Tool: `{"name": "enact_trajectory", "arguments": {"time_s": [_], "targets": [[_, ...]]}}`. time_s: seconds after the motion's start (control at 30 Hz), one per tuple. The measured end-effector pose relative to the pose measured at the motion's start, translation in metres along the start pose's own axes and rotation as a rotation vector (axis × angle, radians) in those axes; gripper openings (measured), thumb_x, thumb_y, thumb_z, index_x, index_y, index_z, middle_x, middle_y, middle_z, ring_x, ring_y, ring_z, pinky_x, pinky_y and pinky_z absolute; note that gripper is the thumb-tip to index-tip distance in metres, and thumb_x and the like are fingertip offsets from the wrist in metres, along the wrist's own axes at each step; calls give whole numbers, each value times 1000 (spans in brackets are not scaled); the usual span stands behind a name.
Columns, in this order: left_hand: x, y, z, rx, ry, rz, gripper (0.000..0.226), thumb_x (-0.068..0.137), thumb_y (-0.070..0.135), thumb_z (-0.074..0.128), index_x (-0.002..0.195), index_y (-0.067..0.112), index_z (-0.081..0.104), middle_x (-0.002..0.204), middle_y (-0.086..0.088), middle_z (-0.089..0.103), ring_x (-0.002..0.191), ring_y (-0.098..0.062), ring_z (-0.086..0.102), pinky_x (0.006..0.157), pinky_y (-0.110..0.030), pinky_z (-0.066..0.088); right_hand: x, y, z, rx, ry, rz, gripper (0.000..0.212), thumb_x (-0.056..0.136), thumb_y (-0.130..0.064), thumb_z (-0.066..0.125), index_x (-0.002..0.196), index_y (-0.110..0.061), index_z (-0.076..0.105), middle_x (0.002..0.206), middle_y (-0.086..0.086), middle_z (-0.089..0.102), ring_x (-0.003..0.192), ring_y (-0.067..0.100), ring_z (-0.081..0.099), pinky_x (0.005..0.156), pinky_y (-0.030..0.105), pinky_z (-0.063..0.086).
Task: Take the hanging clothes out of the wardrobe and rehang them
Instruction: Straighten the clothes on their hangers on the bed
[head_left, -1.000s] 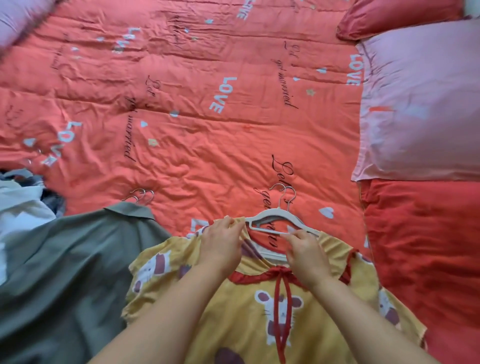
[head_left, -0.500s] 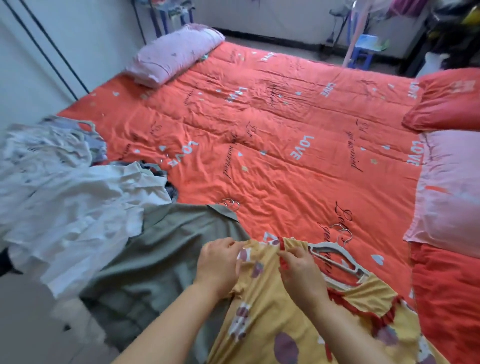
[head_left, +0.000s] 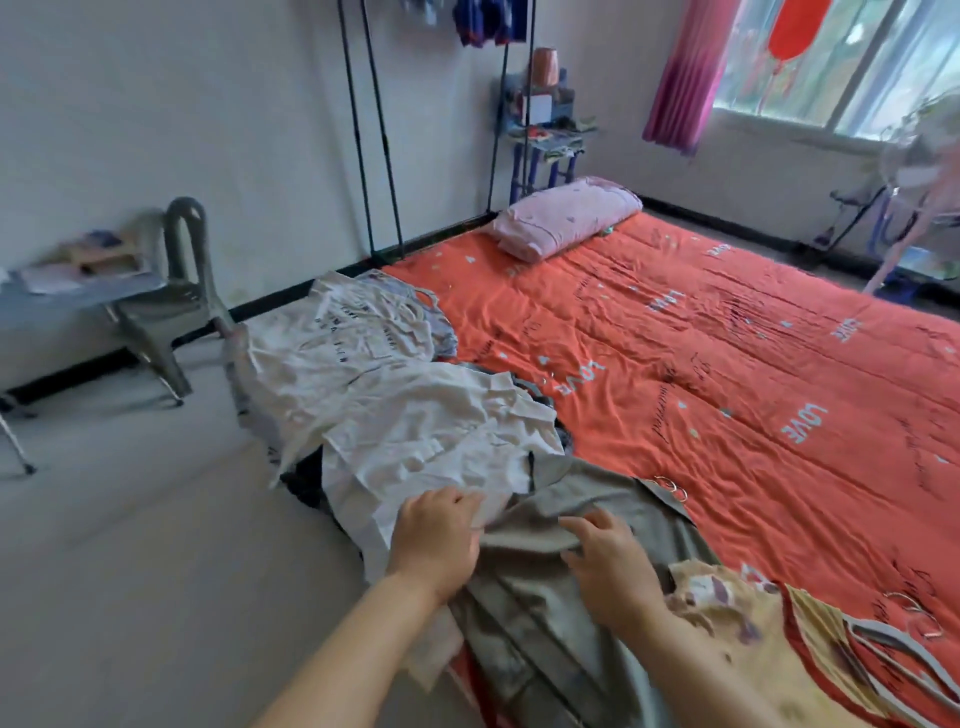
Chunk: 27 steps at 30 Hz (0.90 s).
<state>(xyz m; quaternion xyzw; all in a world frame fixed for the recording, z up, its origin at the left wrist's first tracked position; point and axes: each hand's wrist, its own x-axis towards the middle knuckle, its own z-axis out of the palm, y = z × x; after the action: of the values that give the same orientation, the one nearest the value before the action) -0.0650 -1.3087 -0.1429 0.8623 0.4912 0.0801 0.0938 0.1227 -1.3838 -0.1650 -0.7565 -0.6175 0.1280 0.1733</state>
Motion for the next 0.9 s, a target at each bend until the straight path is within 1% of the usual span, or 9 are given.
{"name": "enact_trajectory", "arguments": {"time_s": [0.07,0.17,0.4,0.6,0.7,0.83,0.9], "targets": [[-12,-47,-13,-5,1,-46,48,93,38,44,140,30,37,133,7,47,122,-16,44,100,-29,31,9,-42,15,-15,-55,-23,44,85,-12,55,127,-22,57,122,1,54,116,23,48,96,29,39],[-25,-107,-30,7,2,-126,49,94,38,44,141,30,34,133,7,47,123,-15,43,101,-29,28,25,-92,34,-26,-112,-58,44,86,-16,53,130,-25,53,128,-4,49,121,19,43,101,25,35],[-21,-206,-63,12,13,-241,49,93,38,44,140,29,35,132,5,47,122,-18,43,99,-30,29,86,-184,67,-73,-165,-141,43,93,-26,50,136,-29,45,135,-8,43,124,15,42,102,24,35],[38,-286,-82,52,-19,-291,48,93,37,43,140,30,35,129,4,49,120,-18,44,97,-30,30,177,-242,106,-60,-167,-197,42,93,-23,50,135,-29,46,134,-7,45,124,14,42,100,24,35],[76,-327,-93,58,-33,-304,46,93,38,44,137,30,39,129,5,50,120,-17,45,97,-28,30,232,-266,124,-49,-199,-183,42,93,-24,51,134,-30,46,134,-9,45,124,14,41,99,23,36],[122,-377,-111,59,-79,-314,47,94,37,43,140,29,36,132,4,48,122,-18,44,99,-29,30,297,-297,141,-29,-222,-188,43,93,-23,52,135,-29,46,134,-8,45,124,14,42,99,23,36],[146,-402,-120,59,-77,-304,45,94,37,43,138,28,38,131,4,49,121,-18,44,98,-30,30,328,-312,147,-36,-236,-180,42,93,-23,51,135,-29,46,133,-8,45,124,14,43,96,23,37]]}}
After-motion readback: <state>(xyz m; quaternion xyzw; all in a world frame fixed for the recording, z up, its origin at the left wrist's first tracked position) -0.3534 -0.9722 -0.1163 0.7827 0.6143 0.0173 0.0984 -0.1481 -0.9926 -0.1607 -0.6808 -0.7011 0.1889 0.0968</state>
